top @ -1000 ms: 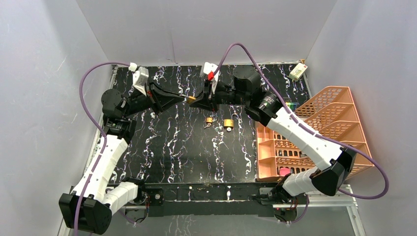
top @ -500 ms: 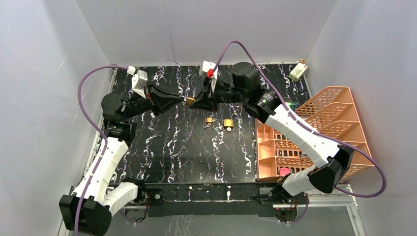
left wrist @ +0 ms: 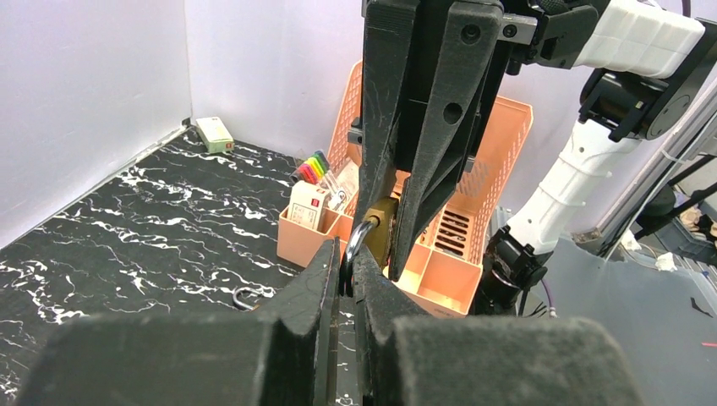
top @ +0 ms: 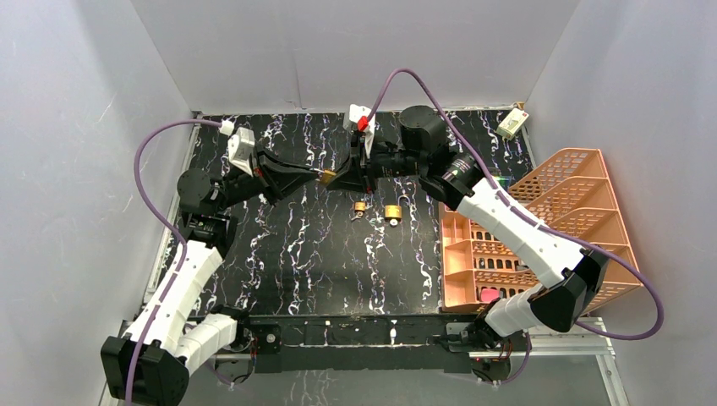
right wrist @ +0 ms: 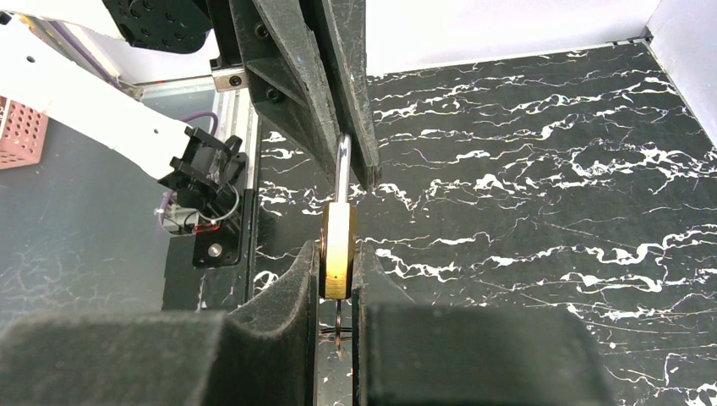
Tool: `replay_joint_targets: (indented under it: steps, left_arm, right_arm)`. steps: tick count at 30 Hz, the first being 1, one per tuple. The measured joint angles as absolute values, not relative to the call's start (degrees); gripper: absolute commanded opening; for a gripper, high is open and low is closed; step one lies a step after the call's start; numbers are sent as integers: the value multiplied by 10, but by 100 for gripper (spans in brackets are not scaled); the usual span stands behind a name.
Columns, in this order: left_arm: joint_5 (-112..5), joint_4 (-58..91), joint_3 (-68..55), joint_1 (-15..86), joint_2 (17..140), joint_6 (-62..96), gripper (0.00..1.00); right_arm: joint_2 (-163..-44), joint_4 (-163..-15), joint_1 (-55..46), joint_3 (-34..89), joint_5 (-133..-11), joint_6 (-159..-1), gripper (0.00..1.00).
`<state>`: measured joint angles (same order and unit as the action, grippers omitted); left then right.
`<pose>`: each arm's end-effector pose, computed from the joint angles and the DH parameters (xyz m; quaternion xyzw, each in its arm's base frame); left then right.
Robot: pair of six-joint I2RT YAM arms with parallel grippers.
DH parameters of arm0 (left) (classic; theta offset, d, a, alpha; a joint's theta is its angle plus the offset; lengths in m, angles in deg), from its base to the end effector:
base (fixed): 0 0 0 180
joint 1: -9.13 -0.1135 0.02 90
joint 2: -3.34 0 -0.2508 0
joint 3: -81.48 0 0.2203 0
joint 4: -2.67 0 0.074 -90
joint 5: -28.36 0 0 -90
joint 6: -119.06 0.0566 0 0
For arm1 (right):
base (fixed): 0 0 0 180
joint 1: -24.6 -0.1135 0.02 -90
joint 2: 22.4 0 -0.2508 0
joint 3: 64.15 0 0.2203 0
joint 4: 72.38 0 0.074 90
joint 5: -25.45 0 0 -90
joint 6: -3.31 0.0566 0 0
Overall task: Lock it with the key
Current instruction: Lock the lock.
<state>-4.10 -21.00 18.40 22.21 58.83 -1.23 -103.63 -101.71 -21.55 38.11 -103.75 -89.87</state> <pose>0.1699 -0.0885 0.4034 0.3504 0.4878 -0.5016 0.6226 0.1848 0.2440 0.4234 -0.4968 0.5560 0.4618 0.4804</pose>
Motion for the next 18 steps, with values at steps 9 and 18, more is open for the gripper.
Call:
replay_joint_targets:
  steps: [9, 18]
  left_arm:
    - [-101, -235, 218, 248, 572, -21, 0]
    - [-228, -236, 249, 306, 562, 0, 0]
  right_arm:
    - [-1037, -1018, -212, 381, -1039, -888, 0]
    - [-1046, -1018, -199, 382, -1041, -866, 0]
